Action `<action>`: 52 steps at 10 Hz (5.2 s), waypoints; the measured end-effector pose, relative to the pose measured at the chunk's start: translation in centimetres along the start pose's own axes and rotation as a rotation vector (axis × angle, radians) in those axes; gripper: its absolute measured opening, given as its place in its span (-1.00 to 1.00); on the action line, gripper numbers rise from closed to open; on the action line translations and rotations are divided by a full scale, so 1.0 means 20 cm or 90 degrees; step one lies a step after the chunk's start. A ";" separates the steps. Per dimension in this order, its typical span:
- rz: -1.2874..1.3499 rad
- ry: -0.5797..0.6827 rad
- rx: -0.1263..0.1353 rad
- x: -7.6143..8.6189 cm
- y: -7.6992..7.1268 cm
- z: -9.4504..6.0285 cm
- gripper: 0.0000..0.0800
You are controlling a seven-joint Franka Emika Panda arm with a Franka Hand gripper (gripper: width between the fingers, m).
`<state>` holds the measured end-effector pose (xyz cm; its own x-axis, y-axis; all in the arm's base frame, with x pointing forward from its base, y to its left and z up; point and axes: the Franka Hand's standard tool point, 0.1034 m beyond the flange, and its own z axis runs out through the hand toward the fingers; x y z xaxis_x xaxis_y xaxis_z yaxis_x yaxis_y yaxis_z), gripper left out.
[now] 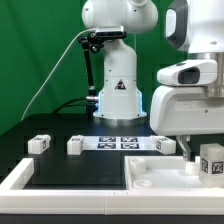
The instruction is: Assemble one leg
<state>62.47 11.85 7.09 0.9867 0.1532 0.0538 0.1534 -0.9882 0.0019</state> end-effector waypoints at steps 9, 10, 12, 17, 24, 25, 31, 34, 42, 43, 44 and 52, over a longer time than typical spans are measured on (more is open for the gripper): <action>0.449 0.000 0.000 0.00 -0.01 0.00 -0.27; 0.509 -0.002 0.006 0.00 -0.01 0.00 -0.27; 0.709 0.001 0.018 0.00 0.00 0.00 -0.27; 1.020 -0.013 0.048 -0.01 0.01 0.01 -0.27; 0.633 0.000 0.046 -0.01 -0.03 0.00 0.62; 0.561 0.002 0.044 -0.01 -0.04 0.00 0.62; 0.077 0.016 0.004 -0.01 -0.02 0.01 0.62; 0.012 0.018 -0.003 -0.01 -0.01 0.01 0.53; 0.369 0.020 0.018 -0.01 0.01 0.01 -0.28; 0.421 0.019 0.011 -0.02 0.02 0.01 -0.28; 0.482 0.017 0.002 -0.03 0.04 0.01 -0.25; 0.641 0.025 -0.031 -0.06 0.15 0.01 0.55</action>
Offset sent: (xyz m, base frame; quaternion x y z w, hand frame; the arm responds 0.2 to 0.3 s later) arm 0.0000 0.0000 0.0000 0.0000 0.0000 0.0000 1.0000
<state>61.73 8.72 6.86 0.6534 -0.7522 0.0854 -0.7536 -0.6570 -0.0209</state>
